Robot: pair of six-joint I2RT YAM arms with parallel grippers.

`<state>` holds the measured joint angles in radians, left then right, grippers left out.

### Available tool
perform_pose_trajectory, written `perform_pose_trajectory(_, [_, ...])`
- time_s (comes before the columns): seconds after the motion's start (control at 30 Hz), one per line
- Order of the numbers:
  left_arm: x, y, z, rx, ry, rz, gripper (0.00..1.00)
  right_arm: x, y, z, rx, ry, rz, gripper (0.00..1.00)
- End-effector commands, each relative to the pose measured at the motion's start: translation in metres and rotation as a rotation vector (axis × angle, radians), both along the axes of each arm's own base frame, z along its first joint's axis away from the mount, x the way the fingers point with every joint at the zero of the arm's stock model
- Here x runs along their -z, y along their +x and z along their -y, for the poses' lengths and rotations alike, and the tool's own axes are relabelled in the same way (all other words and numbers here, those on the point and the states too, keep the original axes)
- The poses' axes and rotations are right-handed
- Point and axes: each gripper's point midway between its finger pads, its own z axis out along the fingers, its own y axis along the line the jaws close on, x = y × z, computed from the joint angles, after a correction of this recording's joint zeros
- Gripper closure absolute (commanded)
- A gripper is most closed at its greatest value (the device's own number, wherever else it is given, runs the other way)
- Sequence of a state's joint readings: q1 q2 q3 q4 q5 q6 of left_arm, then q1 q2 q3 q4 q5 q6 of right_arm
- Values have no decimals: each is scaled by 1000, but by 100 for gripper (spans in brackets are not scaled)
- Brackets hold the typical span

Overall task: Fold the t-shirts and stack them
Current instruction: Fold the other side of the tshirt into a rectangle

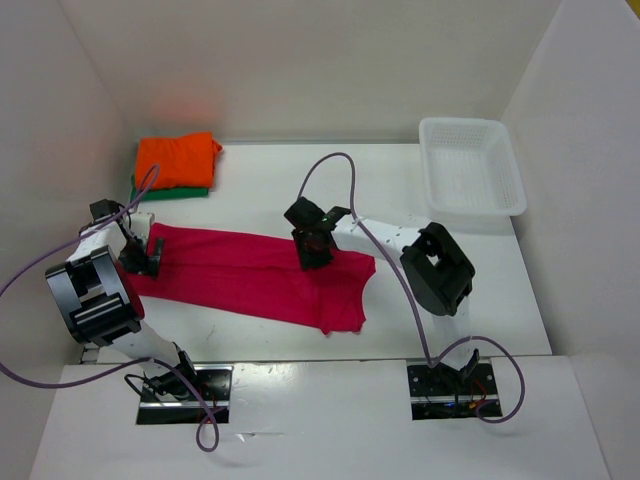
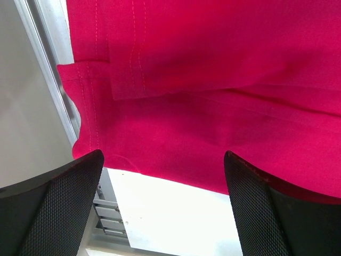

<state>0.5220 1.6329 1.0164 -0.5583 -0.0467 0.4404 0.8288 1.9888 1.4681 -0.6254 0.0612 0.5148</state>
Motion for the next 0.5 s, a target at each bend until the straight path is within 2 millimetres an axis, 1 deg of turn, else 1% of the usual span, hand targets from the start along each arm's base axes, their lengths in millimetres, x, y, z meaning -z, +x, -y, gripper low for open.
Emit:
perform_pose_trajectory(0.0, [0,3,-2,3,4,10,0,-1,10,4,10,-31,37,59])
perform_pose_trajectory(0.03, [0,3,-2,3,4,10,0,2,10,8,18,-50,45,55])
perform_pose_trajectory(0.07, [0,3,-2,3,4,10,0,6,8,10,17,-64,32,55])
perform_pose_trajectory(0.1, [0,3,-2,3,4,10,0,6,10,12,21,-71,39,55])
perform_pose_trajectory(0.17, [3,2,-2,3,-1,2,0,18,7,15,10,-101,18,55])
perform_pose_trajectory(0.2, [3,2,-2,3,-1,2,0,18,7,15,10,-101,18,55])
perform_pose_trajectory(0.23, [3,2,-2,3,-1,2,0,22,4,15,4,-100,2,55])
perform_pose_trajectory(0.33, [5,-1,-1,3,-5,-6,0,22,3,13,1,-94,-5,55])
perform_pose_trajectory(0.37, [5,-1,-1,3,-5,-6,0,28,-1,15,-4,-100,-25,56])
perform_pose_trajectory(0.47, [5,-1,-1,3,-5,-6,0,28,-4,13,-12,-87,-39,60])
